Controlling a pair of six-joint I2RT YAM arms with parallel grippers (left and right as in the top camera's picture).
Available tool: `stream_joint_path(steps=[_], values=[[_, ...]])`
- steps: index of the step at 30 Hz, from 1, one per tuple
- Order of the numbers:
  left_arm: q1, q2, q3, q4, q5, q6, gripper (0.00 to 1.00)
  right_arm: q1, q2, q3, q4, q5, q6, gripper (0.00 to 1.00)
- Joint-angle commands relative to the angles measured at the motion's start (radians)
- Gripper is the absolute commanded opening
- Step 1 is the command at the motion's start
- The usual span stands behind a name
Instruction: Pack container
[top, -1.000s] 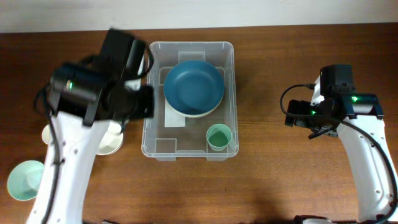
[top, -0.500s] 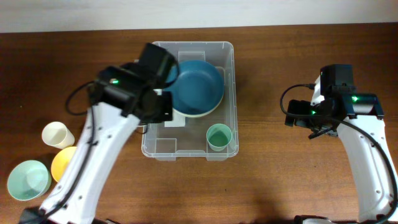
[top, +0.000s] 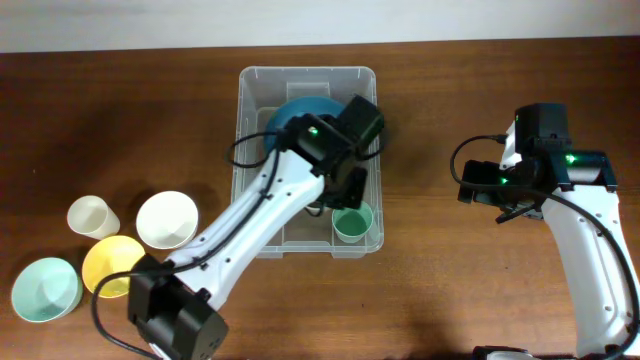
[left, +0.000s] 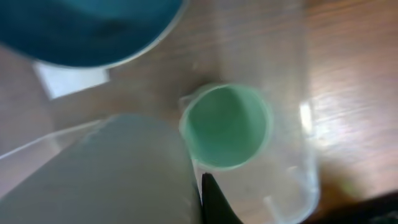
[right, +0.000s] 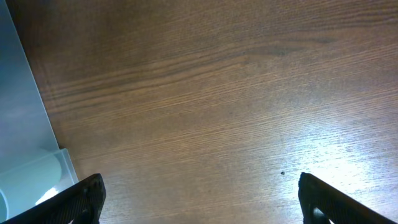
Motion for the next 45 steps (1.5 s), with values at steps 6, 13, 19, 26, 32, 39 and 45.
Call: stream_joint_path(steps=[6, 13, 19, 26, 32, 39, 45], values=[[-0.009, 0.009, 0.002, 0.106, 0.121, -0.009, 0.01, -0.003, -0.016, 0.016, 0.0, 0.005, -0.007, 0.95], [-0.042, 0.045, 0.001, 0.108, 0.129, -0.013, 0.01, -0.003, -0.016, 0.016, 0.0, 0.005, -0.007, 0.95], [-0.069, 0.098, 0.001, 0.103, 0.129, -0.012, 0.01, -0.003, -0.016, 0.016, 0.0, 0.005, -0.007, 0.95], [-0.071, 0.101, 0.001, 0.082, 0.129, -0.012, 0.21, -0.003, -0.016, 0.016, 0.0, 0.005, -0.007, 0.95], [-0.054, 0.101, 0.002, 0.082, 0.128, -0.011, 0.54, -0.003, -0.016, 0.016, 0.0, 0.005, -0.007, 0.95], [0.083, 0.071, 0.125, -0.099, -0.069, -0.008, 0.53, -0.003, -0.016, 0.016, 0.0, 0.005, -0.007, 0.95], [0.296, -0.05, 0.203, -0.209, -0.232, -0.009, 0.53, -0.003, -0.016, 0.016, 0.0, 0.005, -0.007, 0.95]])
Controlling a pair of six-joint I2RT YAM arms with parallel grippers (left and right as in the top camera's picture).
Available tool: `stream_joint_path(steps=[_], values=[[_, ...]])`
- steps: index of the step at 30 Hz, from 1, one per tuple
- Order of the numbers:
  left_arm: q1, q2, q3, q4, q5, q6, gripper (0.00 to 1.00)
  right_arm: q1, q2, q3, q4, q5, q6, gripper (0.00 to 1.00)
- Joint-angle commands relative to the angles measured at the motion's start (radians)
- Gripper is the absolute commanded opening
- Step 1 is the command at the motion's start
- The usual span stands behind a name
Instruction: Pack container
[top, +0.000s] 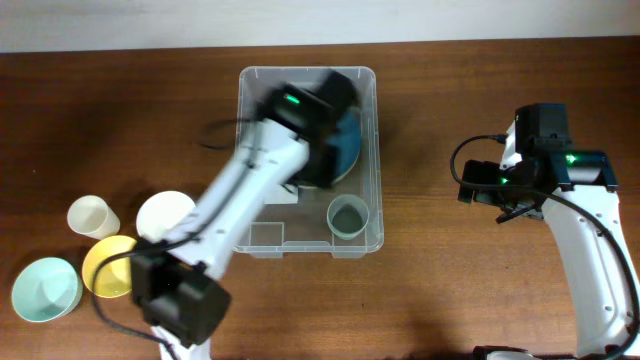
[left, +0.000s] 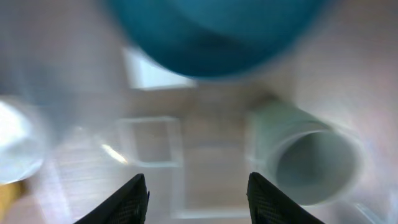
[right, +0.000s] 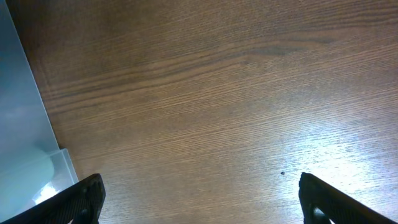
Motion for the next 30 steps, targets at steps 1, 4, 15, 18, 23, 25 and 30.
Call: stream_joint_path(steps=[1, 4, 15, 18, 23, 25, 30], values=[[0.168, -0.146, 0.045, -0.028, -0.154, 0.002, 0.54, -0.003, -0.016, 0.015, 0.0, 0.005, -0.007, 0.95], [0.334, -0.219, 0.045, -0.031, -0.153, 0.002, 0.56, -0.003, -0.016, 0.015, 0.0, 0.005, -0.007, 0.95], [0.801, -0.232, -0.074, -0.015, -0.151, 0.002, 0.75, -0.003, -0.016, 0.015, 0.0, 0.005, -0.007, 0.96], [0.858, -0.211, -0.165, 0.04, -0.151, 0.003, 0.76, -0.003, -0.016, 0.015, 0.0, 0.005, -0.007, 0.95], [0.885, -0.168, -0.321, 0.156, -0.153, 0.037, 0.76, -0.003, -0.016, 0.015, 0.0, 0.005, -0.007, 0.96], [0.887, -0.153, -0.353, 0.192, -0.153, 0.041, 0.76, -0.003, -0.016, 0.015, 0.0, 0.005, -0.007, 0.95], [0.914, -0.095, -0.379, 0.238, -0.166, 0.044, 0.76, -0.003, -0.016, 0.015, -0.001, 0.005, -0.007, 0.96]])
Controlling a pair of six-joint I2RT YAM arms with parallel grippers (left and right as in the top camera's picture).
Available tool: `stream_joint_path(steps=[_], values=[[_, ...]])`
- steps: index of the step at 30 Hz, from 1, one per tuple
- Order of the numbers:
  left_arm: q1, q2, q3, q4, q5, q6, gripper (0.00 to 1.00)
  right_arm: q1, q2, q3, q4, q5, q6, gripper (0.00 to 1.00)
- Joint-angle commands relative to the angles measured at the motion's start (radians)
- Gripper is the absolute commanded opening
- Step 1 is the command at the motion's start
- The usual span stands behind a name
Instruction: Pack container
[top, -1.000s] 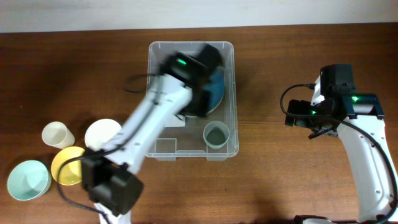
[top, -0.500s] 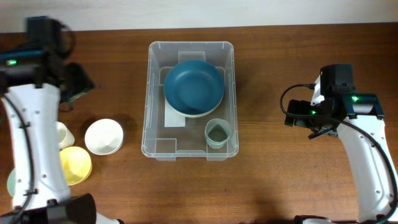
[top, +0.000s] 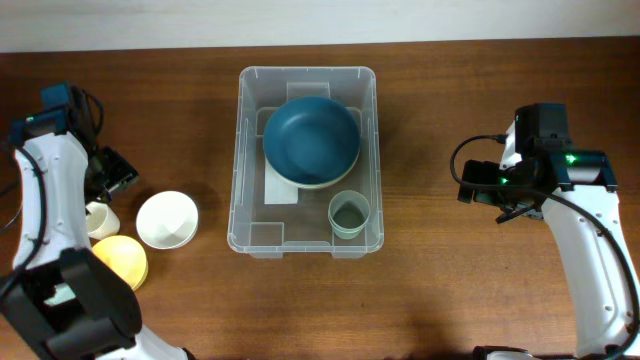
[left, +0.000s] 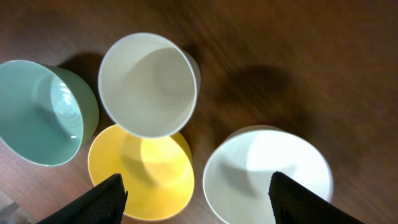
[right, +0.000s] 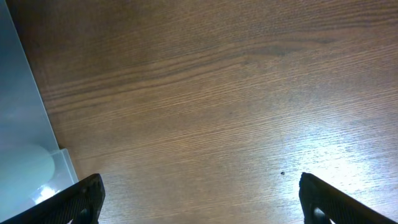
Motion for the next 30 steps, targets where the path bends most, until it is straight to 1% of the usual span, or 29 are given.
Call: stream_joint_path(steps=[1, 6, 13, 16, 17, 18, 19, 20, 21, 22, 23, 30], values=[[0.036, 0.041, -0.007, 0.021, -0.024, 0.021, 0.75, -0.003, -0.016, 0.015, -0.001, 0.005, -0.007, 0.96], [0.079, 0.081, -0.008, 0.04, -0.025, 0.024, 0.75, -0.003, -0.016, 0.015, 0.0, 0.005, -0.007, 0.96], [0.082, 0.179, -0.019, 0.094, -0.019, 0.025, 0.74, -0.003, -0.016, 0.015, 0.0, 0.005, -0.007, 0.96], [0.082, 0.241, -0.019, 0.124, 0.027, 0.069, 0.7, -0.003, -0.016, 0.015, 0.0, 0.005, -0.007, 0.96], [0.082, 0.253, -0.019, 0.124, 0.029, 0.069, 0.67, -0.003, -0.016, 0.015, 0.0, 0.005, -0.007, 0.96], [0.082, 0.269, -0.019, 0.123, 0.031, 0.069, 0.54, -0.003, -0.016, 0.015, 0.0, 0.005, -0.007, 0.96], [0.082, 0.277, -0.019, 0.121, 0.031, 0.069, 0.38, -0.003, -0.016, 0.015, 0.0, 0.005, -0.007, 0.96], [0.082, 0.284, -0.019, 0.119, 0.031, 0.069, 0.25, -0.003, -0.016, 0.015, 0.0, 0.005, -0.007, 0.95], [0.082, 0.286, -0.019, 0.116, 0.031, 0.069, 0.13, -0.003, -0.016, 0.015, 0.0, 0.005, -0.007, 0.96], [0.082, 0.286, -0.018, 0.116, 0.031, 0.069, 0.03, -0.003, -0.016, 0.015, 0.0, 0.005, -0.007, 0.96], [0.082, 0.285, -0.016, 0.116, 0.031, 0.069, 0.01, -0.003, -0.016, 0.015, 0.0, 0.005, -0.007, 0.95], [0.082, 0.271, 0.064, 0.065, 0.03, 0.069, 0.01, -0.003, -0.016, 0.015, 0.0, 0.005, -0.007, 0.96]])
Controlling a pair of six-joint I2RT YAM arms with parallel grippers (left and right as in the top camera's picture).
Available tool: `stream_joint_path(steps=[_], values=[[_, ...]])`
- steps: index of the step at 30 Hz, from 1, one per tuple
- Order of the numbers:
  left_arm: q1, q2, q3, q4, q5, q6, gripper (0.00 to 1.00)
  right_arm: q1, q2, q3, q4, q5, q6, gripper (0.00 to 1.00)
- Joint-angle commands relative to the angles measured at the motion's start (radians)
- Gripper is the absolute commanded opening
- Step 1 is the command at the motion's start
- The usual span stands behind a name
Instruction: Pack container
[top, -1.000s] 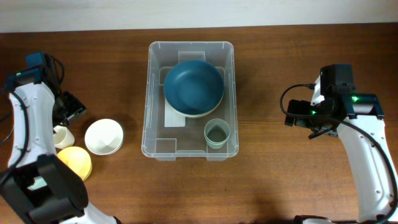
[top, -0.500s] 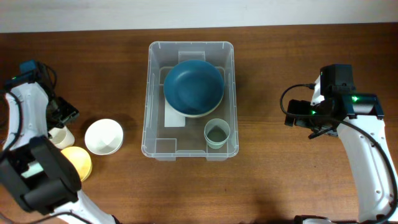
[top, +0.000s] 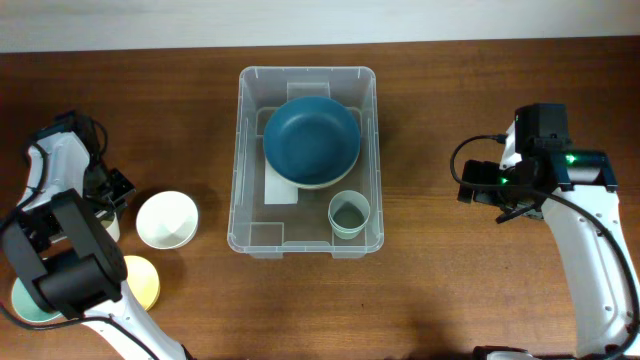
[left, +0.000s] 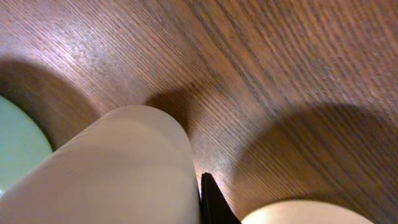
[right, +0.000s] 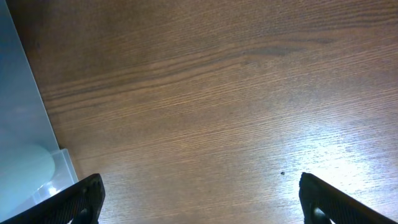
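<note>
The clear container (top: 240, 150) holds a dark blue bowl (top: 311, 138) and a green cup (top: 350, 214) in its near right corner. My left gripper (top: 108, 195) is down at the far left of the table, on the cream cup (left: 112, 168). The cup fills the lower left of the left wrist view. One dark finger (left: 211, 204) presses against its wall; the other finger is hidden. The left gripper (left: 200, 186) looks shut on the cup. My right gripper (right: 199, 193) hangs open over bare wood, right of the container, with nothing between its fingers.
A white bowl (top: 167, 219) sits just right of the left gripper, and its rim (left: 298, 214) shows in the left wrist view. A yellow bowl (top: 143, 280) and a pale green bowl (left: 18, 134) lie nearer the front, partly hidden by the arm. The container's corner (right: 25, 124) borders the right gripper.
My left gripper was open above the cream cup and the bowls. Now it is low at the cream cup with a finger against its wall. The right arm has not moved.
My left gripper was first inside the container next to the green cup. Then it was open above the container, with the cup left standing in the near right corner. Then it hung open over the cups and bowls at the left, and now it grips the cream cup.
</note>
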Motion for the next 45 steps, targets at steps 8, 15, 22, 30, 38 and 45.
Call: stream_joint_path(steps=[8, 15, 22, 30, 38, 45], values=[[-0.018, -0.151, 0.275, -0.193, 0.068, 0.012, 0.01, -0.003, -0.016, 0.015, 0.0, 0.005, -0.008, 0.95], [-0.158, -0.361, 0.29, -0.211, 0.149, 0.035, 0.01, -0.003, -0.016, 0.015, 0.0, 0.005, -0.008, 0.95], [-0.459, -0.481, 0.29, -0.219, 0.149, 0.034, 0.01, -0.003, -0.016, 0.015, -0.004, 0.005, -0.008, 0.96], [-0.864, -0.45, 0.29, -0.168, 0.15, 0.008, 0.01, -0.003, -0.016, 0.015, -0.004, 0.005, -0.007, 0.96], [-1.066, -0.338, 0.29, -0.109, 0.151, 0.008, 0.01, -0.005, -0.016, 0.015, -0.024, 0.108, 0.063, 0.96], [-1.111, -0.252, 0.29, -0.11, 0.226, 0.009, 0.01, -0.037, -0.016, 0.015, -0.039, 0.185, 0.159, 1.0]])
